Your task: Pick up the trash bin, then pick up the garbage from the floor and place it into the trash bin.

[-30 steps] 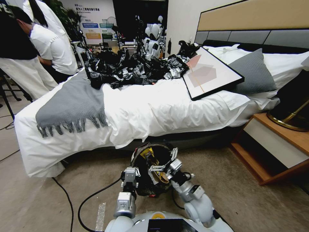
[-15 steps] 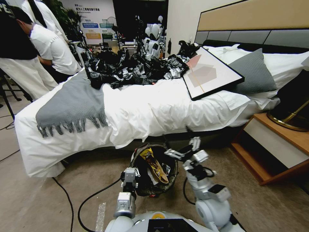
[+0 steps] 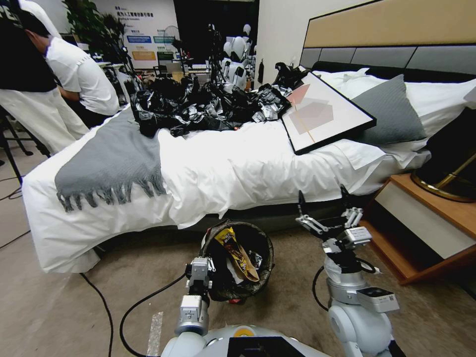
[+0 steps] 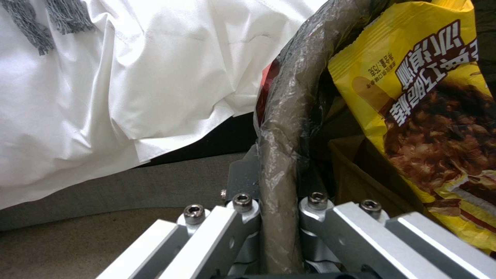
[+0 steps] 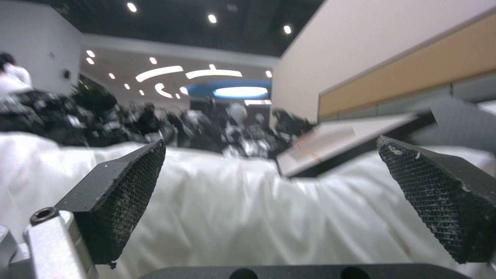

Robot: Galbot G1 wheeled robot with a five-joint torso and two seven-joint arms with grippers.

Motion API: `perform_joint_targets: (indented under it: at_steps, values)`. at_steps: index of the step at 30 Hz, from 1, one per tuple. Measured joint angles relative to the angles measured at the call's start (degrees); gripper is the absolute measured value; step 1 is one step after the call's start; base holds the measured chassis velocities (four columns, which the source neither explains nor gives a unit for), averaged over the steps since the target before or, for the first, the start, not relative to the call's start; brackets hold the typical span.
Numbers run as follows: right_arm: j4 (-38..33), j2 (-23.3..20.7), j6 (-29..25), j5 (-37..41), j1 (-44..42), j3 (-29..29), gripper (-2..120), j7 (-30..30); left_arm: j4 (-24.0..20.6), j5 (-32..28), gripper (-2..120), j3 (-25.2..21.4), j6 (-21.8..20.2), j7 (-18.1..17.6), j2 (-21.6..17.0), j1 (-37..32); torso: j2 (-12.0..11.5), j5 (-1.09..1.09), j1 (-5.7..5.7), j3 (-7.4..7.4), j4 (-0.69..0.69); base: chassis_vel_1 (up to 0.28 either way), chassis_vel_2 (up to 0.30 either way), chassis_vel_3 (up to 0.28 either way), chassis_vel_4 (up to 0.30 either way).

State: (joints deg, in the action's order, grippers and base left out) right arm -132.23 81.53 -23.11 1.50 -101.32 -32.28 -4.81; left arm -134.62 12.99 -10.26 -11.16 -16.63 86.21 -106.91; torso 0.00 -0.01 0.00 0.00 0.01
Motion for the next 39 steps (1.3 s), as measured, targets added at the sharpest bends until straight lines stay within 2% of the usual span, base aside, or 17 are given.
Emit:
perform_joint_targets:
  at_steps: [3, 9, 25, 39]
  values:
    - [2.8, 1.0, 0.0, -0.7, -1.0, 1.1, 100, -2.4, 0.0, -0.2, 1, 0.0, 0.0, -0.1, -0.1, 0.0, 0.0, 0.01, 0.00, 0.00, -0.01, 0.000, 0.000, 0.000, 0.000]
    - [4.4, 1.7, 0.1, -0.8, -0.6, 2.5, 100, -2.8, -0.1, -0.8, 1, 0.2, 0.0, -0.5, -0.3, 0.0, 0.0, 0.01, 0.01, 0.00, -0.01, 0.000, 0.000, 0.000, 0.000]
    - [4.0, 0.7, 1.8, 0.3, 2.0, 1.8, 100, -2.7, -0.8, -0.7, 1, 0.2, -0.3, -0.3, -0.2, -0.2, 0.0, 0.01, 0.00, 0.00, -0.01, 0.003, 0.002, 0.002, 0.004]
    - [4.0, 0.8, 2.7, 0.6, 3.1, 1.1, 100, -2.3, -0.7, -0.4, 1, 0.0, -0.3, -0.2, 0.0, -0.3, 0.0, 0.01, 0.00, 0.00, -0.01, 0.081, 0.079, 0.085, 0.087]
